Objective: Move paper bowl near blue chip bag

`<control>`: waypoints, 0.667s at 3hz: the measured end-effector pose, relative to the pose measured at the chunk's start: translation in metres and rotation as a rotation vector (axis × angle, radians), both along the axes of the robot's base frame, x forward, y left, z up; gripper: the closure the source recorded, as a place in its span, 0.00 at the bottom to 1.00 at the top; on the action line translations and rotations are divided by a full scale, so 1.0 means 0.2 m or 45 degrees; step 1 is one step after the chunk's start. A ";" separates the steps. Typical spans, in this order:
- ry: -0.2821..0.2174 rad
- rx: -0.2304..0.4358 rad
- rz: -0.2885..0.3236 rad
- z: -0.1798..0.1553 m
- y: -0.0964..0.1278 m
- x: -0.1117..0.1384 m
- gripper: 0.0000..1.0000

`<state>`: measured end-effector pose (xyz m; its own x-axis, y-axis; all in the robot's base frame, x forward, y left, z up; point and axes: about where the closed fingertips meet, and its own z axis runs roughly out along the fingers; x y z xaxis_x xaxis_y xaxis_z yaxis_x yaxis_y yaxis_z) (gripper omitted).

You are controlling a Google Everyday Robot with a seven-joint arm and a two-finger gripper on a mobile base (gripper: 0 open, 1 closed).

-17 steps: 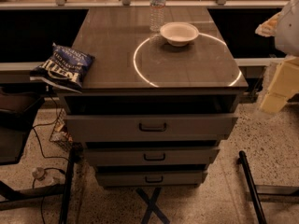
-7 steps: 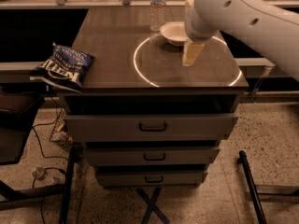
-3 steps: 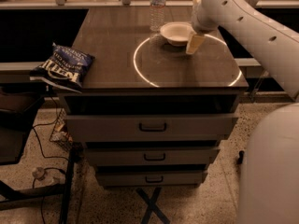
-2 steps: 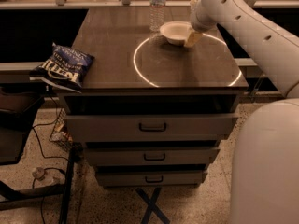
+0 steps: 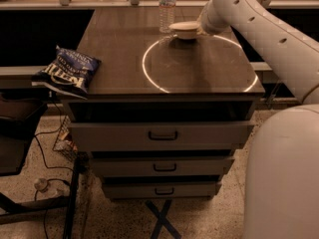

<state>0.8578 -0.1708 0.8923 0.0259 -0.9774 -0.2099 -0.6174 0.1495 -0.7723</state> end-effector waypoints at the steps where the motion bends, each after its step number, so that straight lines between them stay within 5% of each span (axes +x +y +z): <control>1: 0.005 0.000 0.002 -0.01 0.01 0.00 0.88; 2: 0.009 -0.001 0.004 -0.03 0.01 0.01 1.00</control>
Offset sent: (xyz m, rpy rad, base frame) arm 0.0005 0.0012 -0.0026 -0.0002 0.0034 0.0016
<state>0.8589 -0.1681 0.8865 0.0278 -0.9774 -0.2096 -0.6236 0.1469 -0.7678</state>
